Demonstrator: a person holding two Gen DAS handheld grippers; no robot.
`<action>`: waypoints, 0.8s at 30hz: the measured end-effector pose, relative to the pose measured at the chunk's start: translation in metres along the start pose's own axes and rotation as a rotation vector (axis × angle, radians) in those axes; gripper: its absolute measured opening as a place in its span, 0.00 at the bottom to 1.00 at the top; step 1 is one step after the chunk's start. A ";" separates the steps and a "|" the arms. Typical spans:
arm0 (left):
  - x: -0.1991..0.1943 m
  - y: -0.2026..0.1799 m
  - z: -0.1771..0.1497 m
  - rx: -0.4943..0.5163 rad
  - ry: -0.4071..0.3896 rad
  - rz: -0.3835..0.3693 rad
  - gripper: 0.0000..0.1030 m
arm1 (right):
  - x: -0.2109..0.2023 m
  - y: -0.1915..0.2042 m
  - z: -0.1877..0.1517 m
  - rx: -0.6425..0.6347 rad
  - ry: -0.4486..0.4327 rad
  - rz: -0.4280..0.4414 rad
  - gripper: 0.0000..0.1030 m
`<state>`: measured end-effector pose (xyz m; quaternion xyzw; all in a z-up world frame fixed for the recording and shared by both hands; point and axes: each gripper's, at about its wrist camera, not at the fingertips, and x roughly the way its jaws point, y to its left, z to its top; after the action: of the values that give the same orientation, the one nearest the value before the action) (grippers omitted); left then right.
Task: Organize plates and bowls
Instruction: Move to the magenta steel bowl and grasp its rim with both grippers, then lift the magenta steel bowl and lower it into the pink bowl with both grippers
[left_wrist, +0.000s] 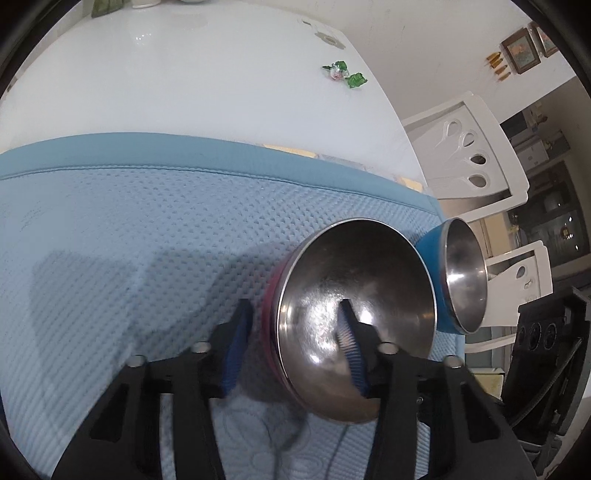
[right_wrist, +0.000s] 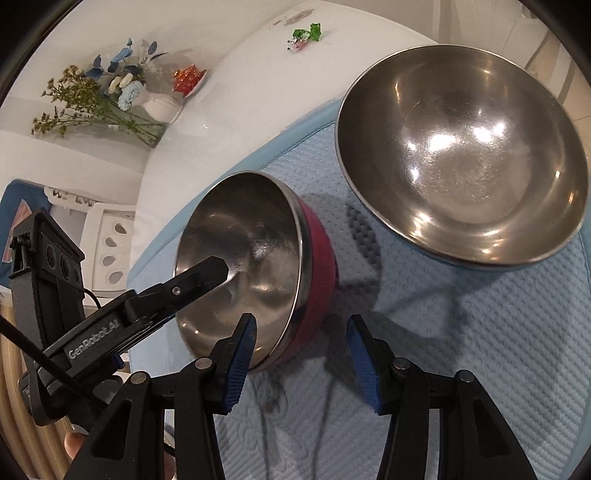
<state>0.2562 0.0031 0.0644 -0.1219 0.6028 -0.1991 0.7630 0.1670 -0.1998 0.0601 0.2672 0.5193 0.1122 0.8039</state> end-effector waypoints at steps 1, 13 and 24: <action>0.002 0.001 0.001 0.003 0.001 0.005 0.27 | 0.001 0.000 0.000 -0.001 0.000 0.003 0.40; -0.012 -0.004 -0.008 0.061 -0.037 0.054 0.12 | -0.005 0.008 -0.011 -0.049 0.006 -0.049 0.24; -0.077 -0.025 -0.046 0.113 -0.131 0.068 0.12 | -0.055 0.039 -0.043 -0.095 -0.023 -0.020 0.24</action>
<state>0.1933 0.0186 0.1313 -0.0709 0.5432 -0.1986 0.8127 0.1087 -0.1790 0.1109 0.2247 0.5067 0.1258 0.8228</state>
